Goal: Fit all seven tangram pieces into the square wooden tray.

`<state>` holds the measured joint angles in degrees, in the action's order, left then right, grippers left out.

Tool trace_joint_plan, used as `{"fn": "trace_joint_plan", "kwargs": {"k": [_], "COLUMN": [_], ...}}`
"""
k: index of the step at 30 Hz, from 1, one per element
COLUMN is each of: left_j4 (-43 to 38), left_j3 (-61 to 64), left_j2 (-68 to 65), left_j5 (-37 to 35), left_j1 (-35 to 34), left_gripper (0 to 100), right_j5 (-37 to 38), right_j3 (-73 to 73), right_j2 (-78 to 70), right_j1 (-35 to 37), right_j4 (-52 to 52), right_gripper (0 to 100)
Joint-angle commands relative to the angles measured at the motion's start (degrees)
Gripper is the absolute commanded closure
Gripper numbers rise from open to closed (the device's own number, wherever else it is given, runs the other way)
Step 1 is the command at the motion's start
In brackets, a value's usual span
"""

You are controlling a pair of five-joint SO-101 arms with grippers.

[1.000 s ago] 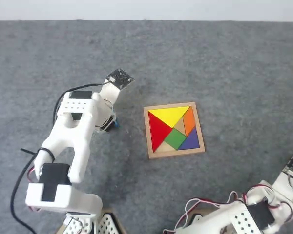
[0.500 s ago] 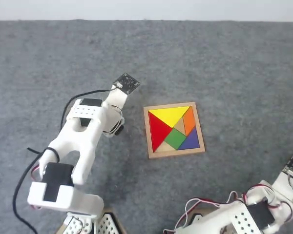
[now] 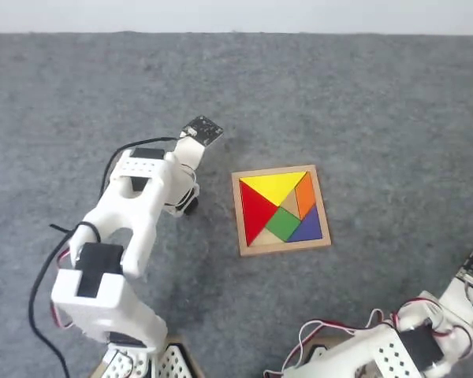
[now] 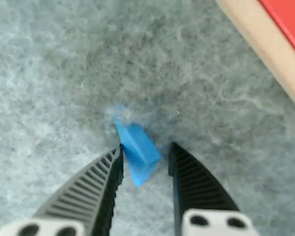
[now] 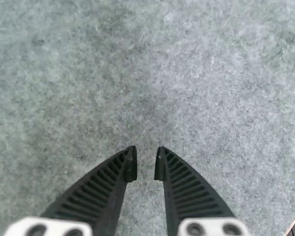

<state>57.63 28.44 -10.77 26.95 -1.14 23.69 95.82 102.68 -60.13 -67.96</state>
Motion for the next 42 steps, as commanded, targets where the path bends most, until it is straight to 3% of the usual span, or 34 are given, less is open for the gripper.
{"fn": "trace_joint_plan", "kwargs": {"k": [1, 7, 11, 15, 19, 24, 31, 42], "left_j4": [0.18, 0.97, 7.91, 15.65, 25.14, 31.12, 29.54, 13.63], "left_j3": [-2.51, -5.23, -11.3, -18.42, -24.04, -23.78, -17.45, -7.78], "left_j2": [-0.09, -0.09, -0.09, 0.0, 0.0, 2.37, 8.53, 8.44], "left_j5": [-0.53, -0.53, -0.26, -0.18, 0.97, 4.48, 4.48, 13.71], "left_j1": [0.18, -1.23, -2.02, -1.76, 2.29, 14.07, 32.44, 36.57], "left_gripper": [88, 92, 99, 99, 99, 99, 99, 99], "right_j5": [0.18, 0.18, 0.18, 0.18, 0.18, 0.18, 0.18, 0.18], "right_j3": [0.62, 0.62, 0.62, 0.62, 0.62, 0.62, 0.62, 0.62], "right_j2": [1.1, 1.1, 1.1, 1.1, 1.1, 1.1, 1.1, 1.1], "right_j1": [-0.84, -0.84, -0.84, -0.84, -0.84, -0.84, -0.75, -0.48], "right_j4": [-0.22, -0.22, -0.22, -0.22, -0.22, -0.22, -0.22, -0.22], "right_gripper": [91.2, 91.2, 91.2, 91.2, 91.2, 91.2, 91.2, 91.2]}}
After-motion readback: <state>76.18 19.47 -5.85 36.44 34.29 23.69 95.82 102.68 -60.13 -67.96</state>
